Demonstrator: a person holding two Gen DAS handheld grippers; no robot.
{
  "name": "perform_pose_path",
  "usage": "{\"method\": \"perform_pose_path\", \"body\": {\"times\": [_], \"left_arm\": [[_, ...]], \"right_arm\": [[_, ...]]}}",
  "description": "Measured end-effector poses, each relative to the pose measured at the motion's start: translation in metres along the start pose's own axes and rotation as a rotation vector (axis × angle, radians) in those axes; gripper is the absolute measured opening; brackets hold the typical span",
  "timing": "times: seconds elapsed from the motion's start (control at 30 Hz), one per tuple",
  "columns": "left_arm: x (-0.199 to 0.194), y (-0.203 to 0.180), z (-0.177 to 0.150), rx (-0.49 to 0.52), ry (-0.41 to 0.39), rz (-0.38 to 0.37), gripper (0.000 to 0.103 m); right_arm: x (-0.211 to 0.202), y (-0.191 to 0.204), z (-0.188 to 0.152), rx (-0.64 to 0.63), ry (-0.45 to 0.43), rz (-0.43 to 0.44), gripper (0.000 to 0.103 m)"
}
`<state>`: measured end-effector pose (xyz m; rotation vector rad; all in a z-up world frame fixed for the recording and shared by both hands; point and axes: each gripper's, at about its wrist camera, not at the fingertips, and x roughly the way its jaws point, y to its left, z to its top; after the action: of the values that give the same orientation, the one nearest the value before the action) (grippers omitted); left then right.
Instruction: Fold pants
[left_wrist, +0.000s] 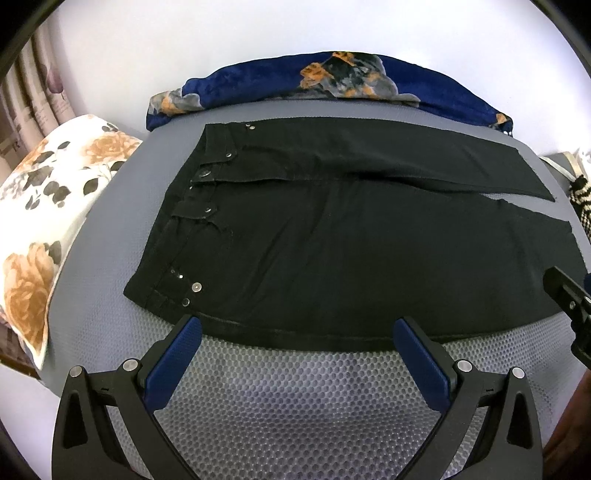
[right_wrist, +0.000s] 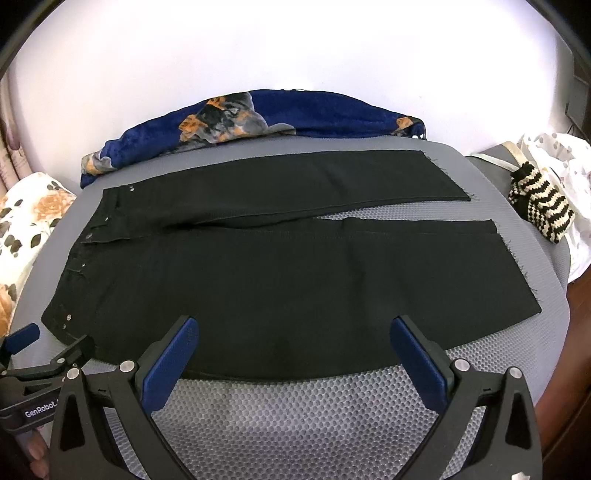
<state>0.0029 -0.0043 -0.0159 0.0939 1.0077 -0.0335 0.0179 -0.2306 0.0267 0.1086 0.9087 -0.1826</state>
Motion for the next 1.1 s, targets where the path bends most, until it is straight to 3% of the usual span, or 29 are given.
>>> {"method": "perform_pose_path", "body": {"times": [1.1], "left_arm": [[-0.003,-0.001,0.0014,0.007,-0.025,-0.002,0.103]], "right_arm": [[-0.0065,-0.0004,0.0041,-0.035,-0.042,0.009,0.103]]}}
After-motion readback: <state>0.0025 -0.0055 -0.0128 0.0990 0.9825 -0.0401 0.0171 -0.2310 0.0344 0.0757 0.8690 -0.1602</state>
